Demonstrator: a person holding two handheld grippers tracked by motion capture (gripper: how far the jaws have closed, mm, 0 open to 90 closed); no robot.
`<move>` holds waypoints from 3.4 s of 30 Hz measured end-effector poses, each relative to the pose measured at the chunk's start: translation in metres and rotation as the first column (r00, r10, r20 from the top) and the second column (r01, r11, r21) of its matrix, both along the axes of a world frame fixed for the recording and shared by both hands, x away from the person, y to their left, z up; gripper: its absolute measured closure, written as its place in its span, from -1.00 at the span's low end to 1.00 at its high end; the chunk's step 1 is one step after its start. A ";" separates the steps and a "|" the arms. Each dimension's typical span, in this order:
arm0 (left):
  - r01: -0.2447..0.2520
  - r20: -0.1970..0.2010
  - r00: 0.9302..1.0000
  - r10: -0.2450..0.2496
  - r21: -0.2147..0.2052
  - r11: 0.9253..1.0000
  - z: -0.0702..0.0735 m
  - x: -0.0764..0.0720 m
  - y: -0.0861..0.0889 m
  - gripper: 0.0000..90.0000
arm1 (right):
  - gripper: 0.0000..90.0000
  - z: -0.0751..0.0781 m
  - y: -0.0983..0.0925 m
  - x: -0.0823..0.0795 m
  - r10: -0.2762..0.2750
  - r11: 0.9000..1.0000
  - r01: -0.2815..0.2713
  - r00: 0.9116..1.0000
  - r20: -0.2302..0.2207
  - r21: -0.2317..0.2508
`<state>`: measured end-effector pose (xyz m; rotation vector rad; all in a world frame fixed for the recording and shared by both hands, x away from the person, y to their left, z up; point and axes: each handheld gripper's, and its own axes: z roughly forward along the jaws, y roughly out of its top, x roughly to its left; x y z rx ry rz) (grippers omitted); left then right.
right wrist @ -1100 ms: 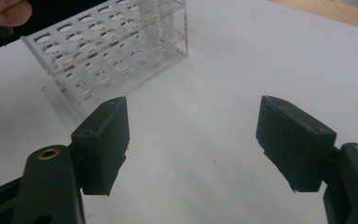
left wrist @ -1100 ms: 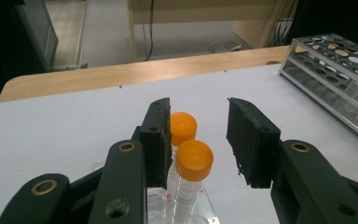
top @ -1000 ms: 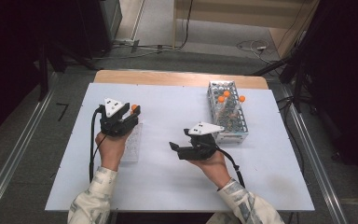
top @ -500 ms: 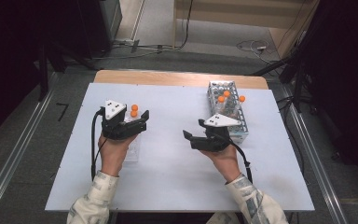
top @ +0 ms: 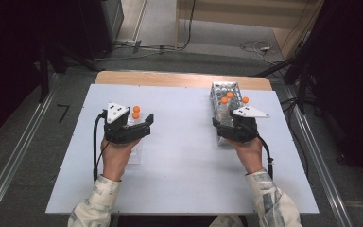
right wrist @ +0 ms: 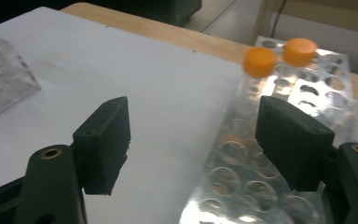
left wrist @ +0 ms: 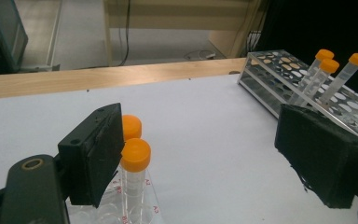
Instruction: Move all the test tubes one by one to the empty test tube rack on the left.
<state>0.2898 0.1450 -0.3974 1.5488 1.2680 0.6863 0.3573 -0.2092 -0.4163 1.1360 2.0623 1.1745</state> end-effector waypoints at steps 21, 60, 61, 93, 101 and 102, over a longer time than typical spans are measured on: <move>0.018 -0.012 1.000 -0.018 0.020 1.000 -0.003 -0.001 -0.007 -0.68 | -0.17 -0.024 -0.067 0.053 -0.158 0.987 0.158 0.987 -0.020 0.013; 0.017 -0.019 1.000 -0.016 0.022 1.000 -0.005 0.000 -0.007 -0.68 | 0.59 -0.009 -0.066 0.070 -0.133 0.990 0.131 0.990 0.044 0.046; 0.017 -0.019 1.000 -0.017 0.022 1.000 -0.005 0.000 -0.007 -0.68 | 0.59 -0.008 -0.067 0.070 -0.134 0.990 0.132 0.990 0.046 0.047; 0.023 -0.022 1.000 -0.022 0.029 0.999 -0.006 -0.001 -0.010 -0.68 | 0.59 0.022 -0.051 0.021 0.008 0.995 -0.015 0.997 0.070 0.098; 0.026 -0.021 0.999 -0.026 0.031 0.999 -0.007 -0.001 -0.011 -0.68 | 0.60 0.021 -0.038 0.014 0.061 0.993 -0.066 0.996 0.063 0.094; 0.027 -0.021 0.999 -0.026 0.031 0.999 -0.007 -0.001 -0.012 -0.68 | 0.59 0.021 -0.036 0.013 0.066 0.993 -0.071 0.996 0.059 0.094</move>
